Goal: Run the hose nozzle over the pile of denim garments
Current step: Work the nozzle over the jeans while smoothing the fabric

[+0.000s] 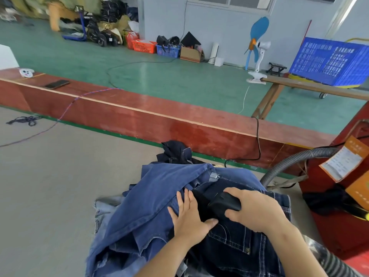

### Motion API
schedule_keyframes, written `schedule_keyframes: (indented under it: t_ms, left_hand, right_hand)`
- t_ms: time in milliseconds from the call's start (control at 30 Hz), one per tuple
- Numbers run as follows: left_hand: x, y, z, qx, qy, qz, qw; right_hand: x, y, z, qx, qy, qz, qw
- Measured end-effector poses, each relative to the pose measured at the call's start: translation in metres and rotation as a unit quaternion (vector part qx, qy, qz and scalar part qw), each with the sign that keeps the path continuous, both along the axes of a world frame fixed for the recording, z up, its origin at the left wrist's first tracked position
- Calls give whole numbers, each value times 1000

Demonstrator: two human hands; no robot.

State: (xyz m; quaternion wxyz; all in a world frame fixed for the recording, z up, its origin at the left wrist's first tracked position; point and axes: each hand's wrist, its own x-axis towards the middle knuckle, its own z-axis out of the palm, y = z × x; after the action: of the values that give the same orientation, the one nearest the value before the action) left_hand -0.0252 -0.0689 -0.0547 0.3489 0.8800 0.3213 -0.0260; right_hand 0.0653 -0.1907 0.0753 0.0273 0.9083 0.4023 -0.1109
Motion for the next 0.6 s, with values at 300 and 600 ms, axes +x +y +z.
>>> schedule_keyframes:
  t_ms: [300,600]
  left_hand:
    - [1,-4,1,7,0,23,1000]
    - [1,-5,2,13,-8,45,999]
  right_hand:
    - [-6,14,-9,46,-17,-2,999]
    - [-14,42,-25,87,-54,-17,995]
